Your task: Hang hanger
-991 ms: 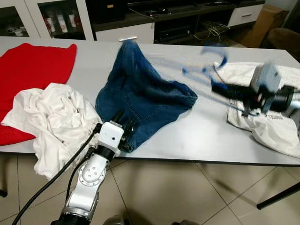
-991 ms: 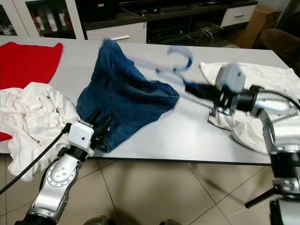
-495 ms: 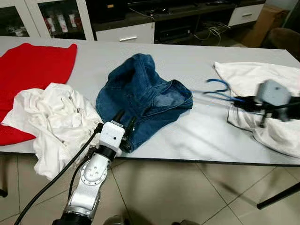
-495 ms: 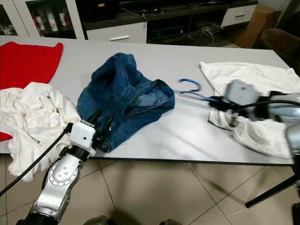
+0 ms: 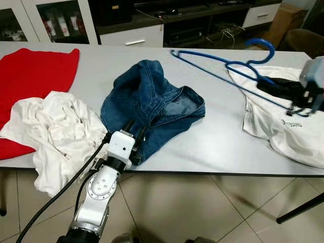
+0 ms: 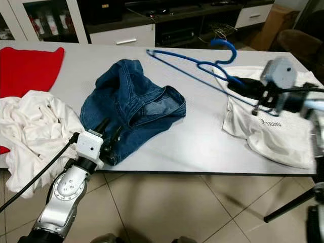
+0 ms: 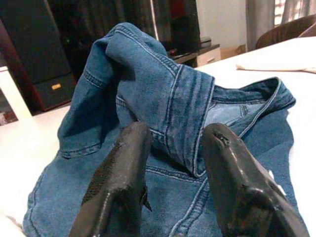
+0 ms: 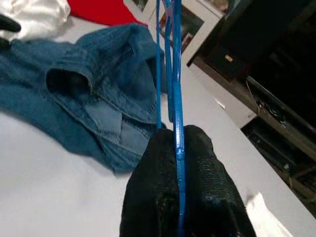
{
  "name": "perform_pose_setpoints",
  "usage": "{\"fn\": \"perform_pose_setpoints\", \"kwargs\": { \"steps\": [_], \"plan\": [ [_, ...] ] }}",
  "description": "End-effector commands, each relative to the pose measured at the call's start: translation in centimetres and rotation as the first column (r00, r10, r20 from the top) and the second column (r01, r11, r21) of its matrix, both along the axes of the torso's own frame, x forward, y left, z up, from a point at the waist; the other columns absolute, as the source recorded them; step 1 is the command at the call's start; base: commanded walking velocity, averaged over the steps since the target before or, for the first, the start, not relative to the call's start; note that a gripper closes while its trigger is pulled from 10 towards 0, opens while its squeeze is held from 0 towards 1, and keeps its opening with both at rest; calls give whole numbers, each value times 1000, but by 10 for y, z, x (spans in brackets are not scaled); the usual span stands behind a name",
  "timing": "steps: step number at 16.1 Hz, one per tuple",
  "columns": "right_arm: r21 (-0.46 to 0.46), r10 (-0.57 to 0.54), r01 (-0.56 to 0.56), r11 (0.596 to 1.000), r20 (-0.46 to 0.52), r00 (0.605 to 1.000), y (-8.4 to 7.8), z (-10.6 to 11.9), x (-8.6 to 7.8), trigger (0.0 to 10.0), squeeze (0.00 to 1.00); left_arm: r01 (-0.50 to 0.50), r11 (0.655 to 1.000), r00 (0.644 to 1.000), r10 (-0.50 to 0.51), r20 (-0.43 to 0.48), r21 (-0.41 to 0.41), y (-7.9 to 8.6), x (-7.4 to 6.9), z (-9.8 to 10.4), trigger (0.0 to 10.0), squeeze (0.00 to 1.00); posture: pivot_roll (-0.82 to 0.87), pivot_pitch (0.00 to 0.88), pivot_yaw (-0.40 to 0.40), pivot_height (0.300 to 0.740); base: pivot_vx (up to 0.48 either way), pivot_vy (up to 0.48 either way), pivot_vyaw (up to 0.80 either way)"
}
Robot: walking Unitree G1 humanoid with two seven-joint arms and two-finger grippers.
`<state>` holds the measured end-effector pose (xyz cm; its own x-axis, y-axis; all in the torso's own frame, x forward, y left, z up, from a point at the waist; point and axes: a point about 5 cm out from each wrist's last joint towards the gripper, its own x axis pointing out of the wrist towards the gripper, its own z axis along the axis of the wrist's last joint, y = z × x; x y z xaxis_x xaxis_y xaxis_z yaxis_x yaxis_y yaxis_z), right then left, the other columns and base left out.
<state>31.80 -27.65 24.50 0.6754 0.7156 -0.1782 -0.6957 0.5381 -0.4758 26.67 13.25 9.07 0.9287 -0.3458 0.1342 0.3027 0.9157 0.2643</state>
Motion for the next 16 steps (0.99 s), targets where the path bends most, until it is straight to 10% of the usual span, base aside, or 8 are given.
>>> {"fn": "perform_pose_setpoints", "kwargs": {
  "steps": [1,5,10,16],
  "plan": [
    [46,-22,20,999,24,999,-3,7,1,10000,0,16,1000,1000,-16,14,14,-2,2,2,10000,0,-25,0,17,740,0,0,0],
    [212,25,-41,976,78,997,37,6,10,10000,0,-2,1000,1000,1,24,22,0,3,4,10000,0,-19,0,18,740,0,0,0],
    [381,159,-157,911,27,987,126,-17,18,10000,0,-45,999,996,45,72,-1,0,6,13,10000,0,1,0,2,740,0,0,0],
    [407,-113,170,898,-161,980,173,-63,40,10000,0,-28,1000,997,28,75,-6,-9,-2,11,10000,0,34,0,-5,740,0,0,0]
  ]
}}
